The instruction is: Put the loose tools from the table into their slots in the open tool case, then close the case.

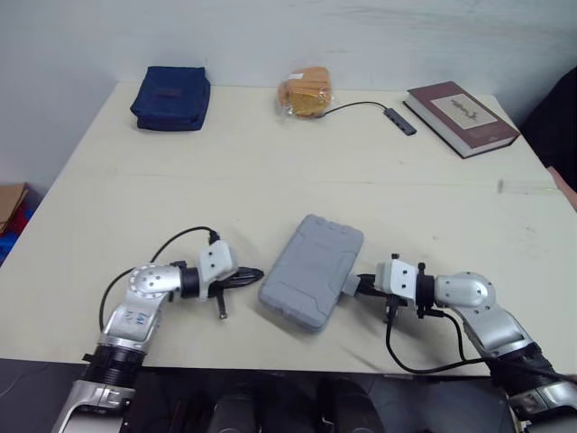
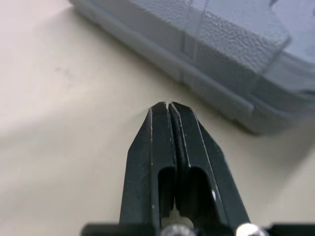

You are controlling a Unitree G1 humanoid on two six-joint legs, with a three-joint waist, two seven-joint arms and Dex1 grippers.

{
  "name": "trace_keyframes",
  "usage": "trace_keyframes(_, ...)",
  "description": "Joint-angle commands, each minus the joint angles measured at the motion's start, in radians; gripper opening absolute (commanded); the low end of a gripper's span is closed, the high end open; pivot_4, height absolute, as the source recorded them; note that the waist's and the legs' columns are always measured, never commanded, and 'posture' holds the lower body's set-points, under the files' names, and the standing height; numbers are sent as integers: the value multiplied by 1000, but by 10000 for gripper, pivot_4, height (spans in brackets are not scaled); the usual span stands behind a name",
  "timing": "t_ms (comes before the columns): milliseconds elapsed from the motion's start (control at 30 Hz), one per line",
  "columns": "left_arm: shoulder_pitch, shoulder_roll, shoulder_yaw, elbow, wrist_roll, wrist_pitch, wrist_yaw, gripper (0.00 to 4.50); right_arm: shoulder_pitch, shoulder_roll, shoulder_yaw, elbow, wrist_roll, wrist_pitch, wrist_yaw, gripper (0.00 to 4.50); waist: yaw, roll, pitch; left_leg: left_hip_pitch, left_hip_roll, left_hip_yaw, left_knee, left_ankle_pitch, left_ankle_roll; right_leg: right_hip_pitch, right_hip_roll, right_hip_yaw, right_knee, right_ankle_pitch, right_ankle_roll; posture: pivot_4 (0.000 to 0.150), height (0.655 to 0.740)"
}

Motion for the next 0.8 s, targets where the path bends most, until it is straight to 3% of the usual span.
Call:
trace_keyframes(33, -32, 11, 37, -57, -96, 14, -46, 184, 89, -44, -95, 15, 19, 43, -30, 0, 12, 1, 0, 0, -1, 0, 0, 0, 0, 0, 0, 0, 0, 0, 0, 1500, 7400)
trace_keyframes(167, -78, -2, 15, -143, -176, 85, -79, 184, 206, -56, -198, -56, 85, 11, -37, 0, 24, 2, 1, -3, -3, 0, 0, -2, 3, 0, 0, 0, -3, 1, 1, 1500, 7400)
trace_keyframes(300, -173, -60, -70, -190, -190, 137, -91, 184, 333, -65, -279, -229, 136, 108, -82, 0, 20, 3, 2, -4, -2, 1, 0, -3, 3, 0, 2, 0, -7, 1, 2, 1500, 7400)
trace_keyframes(467, -300, -144, -217, -100, -80, 110, -84, 184, 444, -35, -348, -418, 148, 169, -163, 0, 14, 5, 3, -4, -2, 3, 0, -3, 3, 0, 5, 1, -7, 2, 3, 1500, 7400)
trace_keyframes(667, -415, -262, -329, 85, 44, 185, 12, 184, 456, -11, -312, -529, 145, 240, -183, 0, 16, 6, 3, -3, -2, 3, 0, -3, 3, -2, 6, 2, -6, 2, 4, 1500, 7400)
trace_keyframes(800, -431, -242, -418, 131, 142, 219, 2, 184, 434, -6, -278, -564, 144, 272, -175, 0, 17, 6, 3, -8, -2, 3, 0, -2, 3, -7, 6, 2, -5, 2, 4, 1500, 7400)
